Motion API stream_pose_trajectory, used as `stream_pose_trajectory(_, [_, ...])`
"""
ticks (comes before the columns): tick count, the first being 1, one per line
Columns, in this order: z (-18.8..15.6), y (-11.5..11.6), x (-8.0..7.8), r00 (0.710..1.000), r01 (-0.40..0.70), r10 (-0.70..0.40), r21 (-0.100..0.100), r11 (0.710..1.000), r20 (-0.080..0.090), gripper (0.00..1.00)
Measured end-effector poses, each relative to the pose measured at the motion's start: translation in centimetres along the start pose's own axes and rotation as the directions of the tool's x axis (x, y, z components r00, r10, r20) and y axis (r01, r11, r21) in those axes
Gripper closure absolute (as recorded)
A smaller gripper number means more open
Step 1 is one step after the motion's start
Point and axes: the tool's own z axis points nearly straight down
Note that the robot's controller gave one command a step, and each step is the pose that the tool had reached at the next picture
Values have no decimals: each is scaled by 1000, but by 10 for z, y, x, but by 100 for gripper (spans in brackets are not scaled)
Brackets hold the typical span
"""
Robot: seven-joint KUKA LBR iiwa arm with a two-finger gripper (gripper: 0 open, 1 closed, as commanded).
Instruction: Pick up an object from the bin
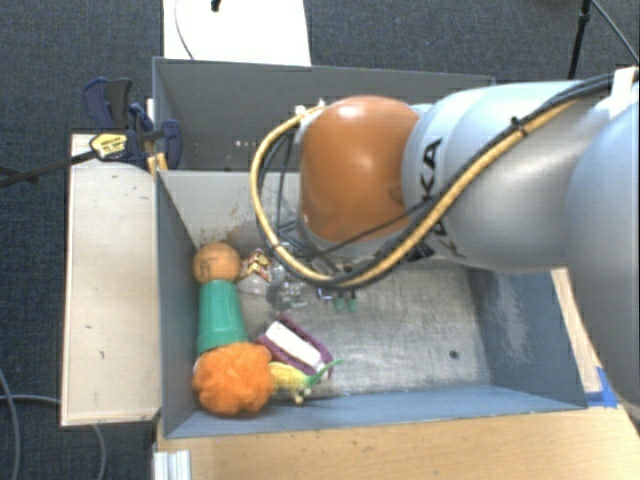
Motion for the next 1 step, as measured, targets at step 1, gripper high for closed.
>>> stream_pose_trajectory(1, [22, 32, -19, 951, 308, -308, -2, 951, 4, 100])
